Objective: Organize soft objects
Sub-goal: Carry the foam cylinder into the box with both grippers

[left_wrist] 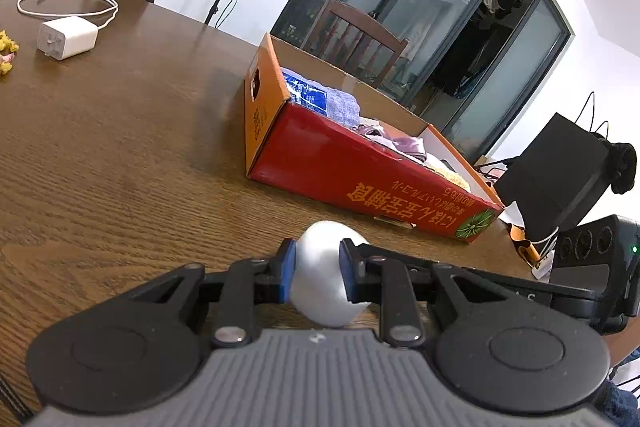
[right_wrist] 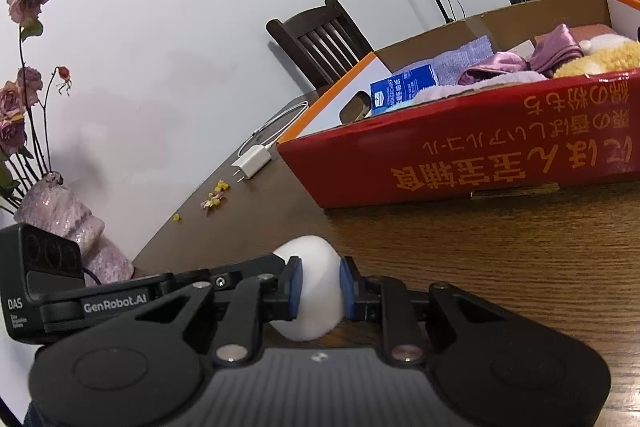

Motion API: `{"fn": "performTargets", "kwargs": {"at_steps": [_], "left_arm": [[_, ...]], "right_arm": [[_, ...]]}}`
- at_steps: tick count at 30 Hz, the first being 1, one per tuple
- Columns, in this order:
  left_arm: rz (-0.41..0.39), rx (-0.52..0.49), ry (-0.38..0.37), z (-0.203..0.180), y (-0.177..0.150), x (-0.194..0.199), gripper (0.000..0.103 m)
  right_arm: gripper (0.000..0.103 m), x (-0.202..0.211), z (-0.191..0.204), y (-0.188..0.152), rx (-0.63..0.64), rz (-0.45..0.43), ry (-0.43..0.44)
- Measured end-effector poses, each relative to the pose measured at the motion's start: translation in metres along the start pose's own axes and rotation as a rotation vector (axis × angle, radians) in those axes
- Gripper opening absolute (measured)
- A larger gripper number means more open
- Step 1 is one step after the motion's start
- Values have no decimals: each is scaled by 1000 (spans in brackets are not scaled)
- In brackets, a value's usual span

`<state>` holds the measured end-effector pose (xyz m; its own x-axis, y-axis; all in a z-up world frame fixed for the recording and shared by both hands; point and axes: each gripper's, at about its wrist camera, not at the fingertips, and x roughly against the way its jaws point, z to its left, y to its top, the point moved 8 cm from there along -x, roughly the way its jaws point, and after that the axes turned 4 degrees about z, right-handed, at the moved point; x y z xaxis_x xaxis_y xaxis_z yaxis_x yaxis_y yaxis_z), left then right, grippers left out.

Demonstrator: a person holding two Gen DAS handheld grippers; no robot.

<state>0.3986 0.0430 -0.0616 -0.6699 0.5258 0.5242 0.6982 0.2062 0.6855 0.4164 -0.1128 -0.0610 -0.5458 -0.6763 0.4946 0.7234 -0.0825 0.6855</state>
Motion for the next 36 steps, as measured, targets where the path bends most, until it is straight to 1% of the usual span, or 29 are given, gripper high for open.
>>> {"fn": "performTargets", "kwargs": {"at_steps": [8,11,13,15,19,23,26,31,33,36], "left_arm": [[-15,-31,20,-4,0,2,22],[-31,-46,47,-21,-12,18,22],[-45,-76,51,-39,-25,33,22],[-39,-73,30,-56,-42,47,22],[-28,-106,-9,-92,-72,66,22],[-48,-174,-44,-129,-85,80,22],[-59,-200,-66,-146,-84,83,22],[-99,-234,-86,-162,-69,84,22],[-123,-244,-92,-165,-53,81,22],[-172,-270,-99,-169,-13,70,22]], "right_arm": [[17,2,3,-1,22,-10,-9],[16,12,12,-7,41,-18,-19],[16,33,26,-19,102,-42,-42],[16,58,36,-37,165,-66,-60],[16,107,42,-68,155,-82,-71],[16,154,46,-82,162,-123,-97],[16,179,44,-83,163,-168,-114],[16,191,41,-70,175,-211,-109],[16,190,38,-53,198,-225,-107],[16,185,37,-14,264,-253,-119]]}}
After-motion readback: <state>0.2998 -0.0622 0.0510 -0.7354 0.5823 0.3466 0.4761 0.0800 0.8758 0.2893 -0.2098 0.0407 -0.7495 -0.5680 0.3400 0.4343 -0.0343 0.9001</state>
